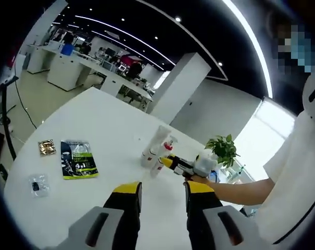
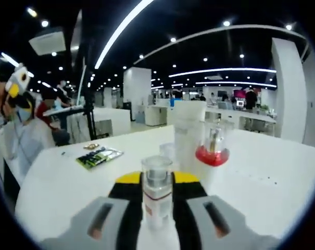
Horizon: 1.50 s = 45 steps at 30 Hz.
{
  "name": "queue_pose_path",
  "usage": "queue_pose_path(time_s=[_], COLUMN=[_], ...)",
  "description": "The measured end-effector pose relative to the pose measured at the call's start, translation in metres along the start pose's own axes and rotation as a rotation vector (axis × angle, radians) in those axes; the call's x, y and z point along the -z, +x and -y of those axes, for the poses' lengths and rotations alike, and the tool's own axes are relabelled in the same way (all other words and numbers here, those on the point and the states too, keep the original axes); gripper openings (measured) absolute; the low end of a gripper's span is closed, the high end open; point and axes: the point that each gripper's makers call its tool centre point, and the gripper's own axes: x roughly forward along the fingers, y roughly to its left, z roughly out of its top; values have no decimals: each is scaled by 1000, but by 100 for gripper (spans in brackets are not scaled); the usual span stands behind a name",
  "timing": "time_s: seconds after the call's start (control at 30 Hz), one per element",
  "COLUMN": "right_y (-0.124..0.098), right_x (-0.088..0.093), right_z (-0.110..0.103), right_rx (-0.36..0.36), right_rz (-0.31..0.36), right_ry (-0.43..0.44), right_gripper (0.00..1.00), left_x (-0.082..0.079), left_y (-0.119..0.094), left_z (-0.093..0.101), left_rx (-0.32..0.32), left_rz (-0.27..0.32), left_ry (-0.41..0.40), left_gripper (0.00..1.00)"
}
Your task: Arrange the skincare products in the storage area until every visible bottle or jar stands upright without overlapping.
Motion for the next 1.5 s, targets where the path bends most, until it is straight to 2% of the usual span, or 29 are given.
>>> queue_pose_path(time_s=[0.27, 0.4, 0.53, 0.6, 0.7, 0.87, 0.93, 1.0, 1.07, 1.13, 1.3, 1.5], right_y=[-7, -8, -5, -6, -8, -7, -5, -4, -2, -2, -2, -5], right_x=[1, 0, 2, 5, 7, 21, 27, 39, 45, 44, 44, 45], right_z=[1, 2, 2, 5, 11, 5, 2, 0, 1, 1, 5, 22], right_rx=[-11, 0, 6, 26, 45, 37, 26, 20, 22, 19, 40, 119], right_rz=[38, 29, -15, -27, -34, -93, -120, -176, -206, -191, -199, -217], right_ry=[10, 22, -11, 16, 50, 118, 100, 67, 47, 53, 44, 46], right_gripper=[20, 20, 22, 28, 28, 31, 30, 29, 25, 22, 21, 21], left_x=[4, 10, 10, 8, 5, 5, 2, 1, 0, -2, -3, -1], left_y=[-9, -10, -7, -6, -6, -7, -8, -9, -9, -11, -16, -18], left_z=[-2, -2, 1, 2, 2, 2, 2, 2, 1, 2, 1, 2], left_rx=[-24, -29, -20, -15, -12, -18, -19, -20, -21, -22, -30, -35], left_rz=[3, -8, -1, 2, 9, 7, 10, 10, 7, 11, 20, 21], left_ry=[0, 0, -3, 5, 11, 13, 22, 23, 22, 30, 30, 32], left_gripper=[33, 33, 33, 33, 33, 33, 33, 33, 33, 33, 33, 33])
